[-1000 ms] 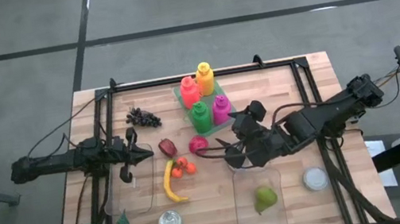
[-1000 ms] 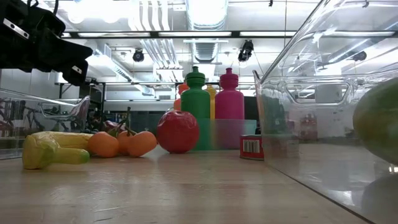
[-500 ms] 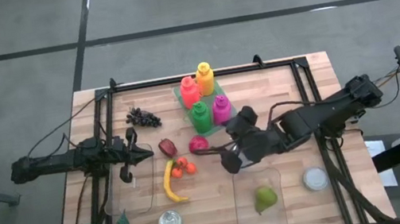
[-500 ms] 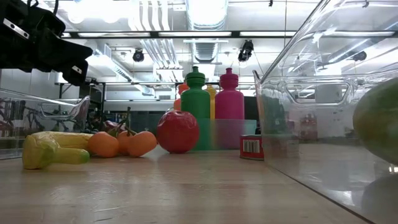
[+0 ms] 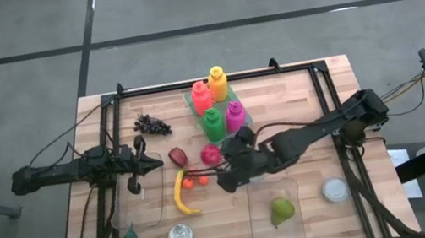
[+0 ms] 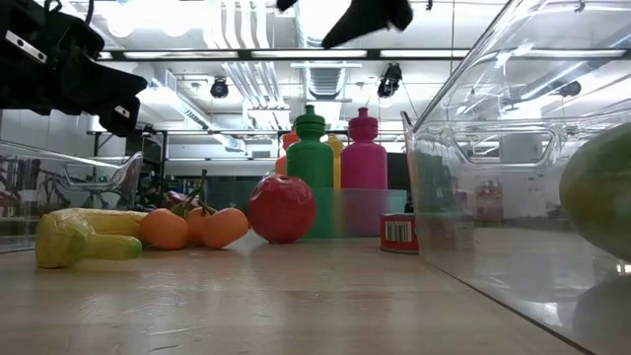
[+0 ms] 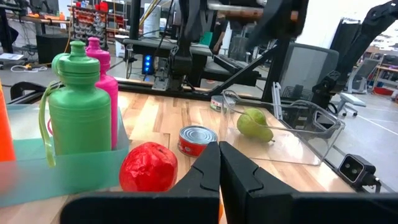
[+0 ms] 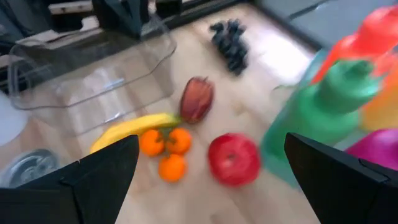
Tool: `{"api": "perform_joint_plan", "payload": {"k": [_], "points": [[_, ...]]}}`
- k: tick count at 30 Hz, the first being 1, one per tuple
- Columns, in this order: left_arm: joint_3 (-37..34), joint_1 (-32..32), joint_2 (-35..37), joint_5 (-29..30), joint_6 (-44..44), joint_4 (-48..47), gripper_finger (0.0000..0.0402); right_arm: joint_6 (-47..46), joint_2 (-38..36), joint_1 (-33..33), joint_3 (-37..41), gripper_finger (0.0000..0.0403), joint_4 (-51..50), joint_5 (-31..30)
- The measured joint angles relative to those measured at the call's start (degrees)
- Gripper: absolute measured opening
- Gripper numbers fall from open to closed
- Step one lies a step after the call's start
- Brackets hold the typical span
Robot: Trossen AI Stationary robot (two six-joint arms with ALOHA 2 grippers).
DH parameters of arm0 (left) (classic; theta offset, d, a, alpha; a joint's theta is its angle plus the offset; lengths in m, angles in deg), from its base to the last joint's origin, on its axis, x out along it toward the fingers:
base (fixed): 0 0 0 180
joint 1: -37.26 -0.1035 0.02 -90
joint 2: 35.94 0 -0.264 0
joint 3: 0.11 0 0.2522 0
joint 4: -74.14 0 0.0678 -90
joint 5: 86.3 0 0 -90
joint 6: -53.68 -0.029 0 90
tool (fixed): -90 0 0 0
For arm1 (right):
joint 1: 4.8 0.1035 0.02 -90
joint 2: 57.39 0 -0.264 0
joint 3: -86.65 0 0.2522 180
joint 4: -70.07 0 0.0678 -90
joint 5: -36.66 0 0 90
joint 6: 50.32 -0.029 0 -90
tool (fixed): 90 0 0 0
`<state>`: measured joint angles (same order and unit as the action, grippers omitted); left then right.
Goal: Pick & Place Food Item
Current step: Put the red apple into the bottom transparent bin
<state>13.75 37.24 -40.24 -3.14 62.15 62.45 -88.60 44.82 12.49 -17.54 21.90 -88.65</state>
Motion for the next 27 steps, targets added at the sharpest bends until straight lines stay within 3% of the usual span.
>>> {"api": "perform_joint_plan", "payload": {"k": [3,7,15,27], "points": [[-0.01,-0.01,-0.21,0.0,0.0,0.16,0.0001,-3.5,1.99,-1.12,-0.01,0.04,0.85,4.87],[0.01,-0.01,-0.32,0.01,0.0,0.19,0.0001,-8.98,4.33,-2.16,-0.05,0.04,0.52,7.03],[0.0,0.0,-0.46,0.0,0.0,0.17,0.0001,-25.19,5.93,-3.76,-0.1,0.04,0.14,7.53],[0.0,-0.01,-0.47,0.01,0.0,0.17,0.0001,-38.53,7.98,-6.65,-0.01,0.04,0.55,7.2]]}}
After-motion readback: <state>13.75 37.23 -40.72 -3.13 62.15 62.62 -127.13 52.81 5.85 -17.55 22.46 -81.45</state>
